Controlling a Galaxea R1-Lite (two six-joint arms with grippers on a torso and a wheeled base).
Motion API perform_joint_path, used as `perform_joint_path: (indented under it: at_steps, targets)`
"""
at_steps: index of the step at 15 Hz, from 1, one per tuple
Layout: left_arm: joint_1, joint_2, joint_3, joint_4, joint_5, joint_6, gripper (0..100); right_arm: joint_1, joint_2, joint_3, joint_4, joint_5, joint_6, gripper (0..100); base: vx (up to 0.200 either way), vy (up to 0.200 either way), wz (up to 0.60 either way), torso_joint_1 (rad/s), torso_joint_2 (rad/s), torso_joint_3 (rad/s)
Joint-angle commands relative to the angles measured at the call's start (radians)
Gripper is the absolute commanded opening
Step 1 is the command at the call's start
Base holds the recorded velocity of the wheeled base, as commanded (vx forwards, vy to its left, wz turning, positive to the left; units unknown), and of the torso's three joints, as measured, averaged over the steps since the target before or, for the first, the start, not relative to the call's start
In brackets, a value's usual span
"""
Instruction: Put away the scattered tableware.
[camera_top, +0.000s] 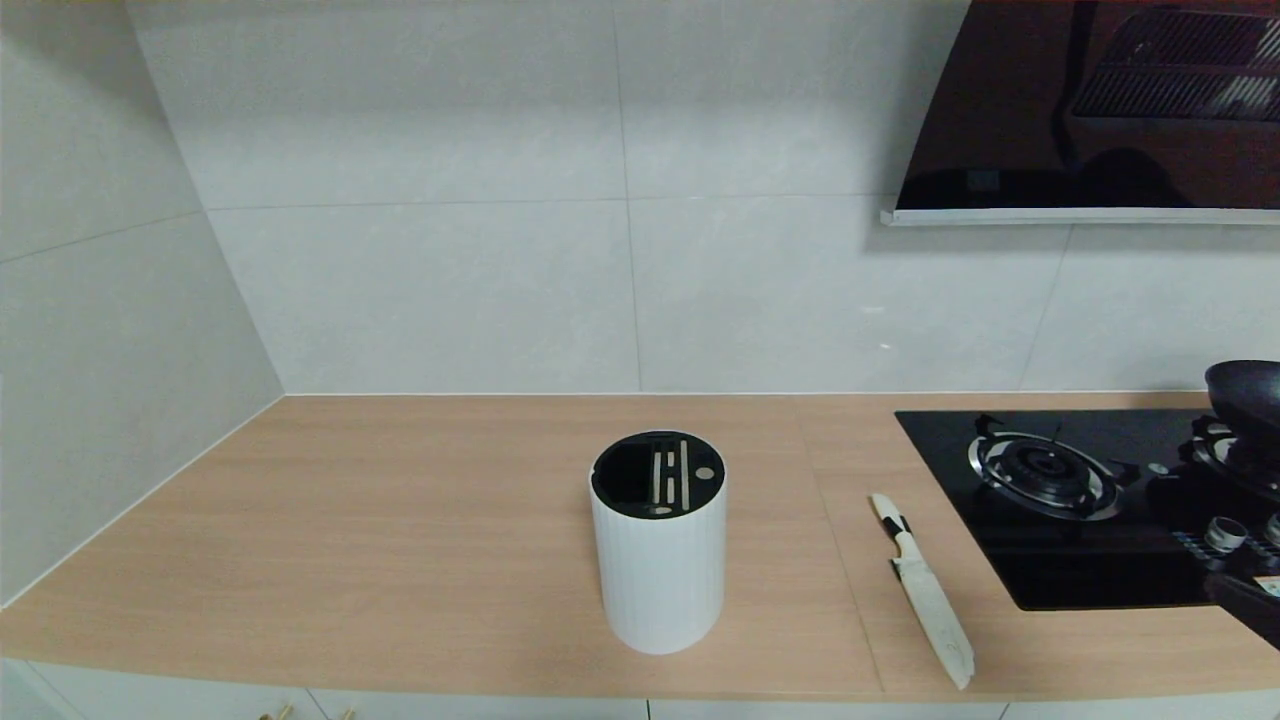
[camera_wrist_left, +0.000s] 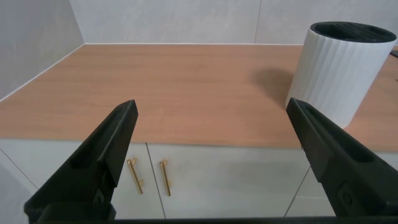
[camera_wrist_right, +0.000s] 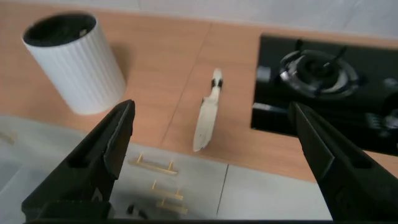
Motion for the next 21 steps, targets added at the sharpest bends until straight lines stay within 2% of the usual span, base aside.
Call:
perform_joint_path:
  at_steps: [1,4,11,14,17,21]
  targets:
    - [0.0,0.0,0.0,-0.001,0.001,0.0,100,0.015,0.409,-0.071,-0.11,-0.001,-0.007,100,0.0,0.0,0.0,0.0,0.0,0.0]
    - [0.0,0.0,0.0,-0.001,0.001,0.0,100,0.036,0.708,-0.071,-0.334,0.003,-0.004,100,0.0,0.0,0.0,0.0,0.0,0.0]
    - [0.0,0.0,0.0,0.0,0.001,0.0,100,0.094,1.129,-0.138,-0.533,-0.027,-0.005,100,0.0,0.0,0.0,0.0,0.0,0.0]
    - [0.0,0.0,0.0,0.0,-0.001,0.0,100,0.104,1.353,-0.172,-0.711,-0.101,-0.007,100,0.0,0.0,0.0,0.0,0.0,0.0]
    - [0.0,0.0,0.0,0.0,0.001,0.0,100,0.11,1.445,-0.183,-0.824,-0.136,-0.002,100,0.0,0.0,0.0,0.0,0.0,0.0]
    - [0.0,0.0,0.0,0.0,0.001,0.0,100,0.145,1.494,-0.25,-0.826,-0.248,0.07,100,0.0,0.0,0.0,0.0,0.0,0.0]
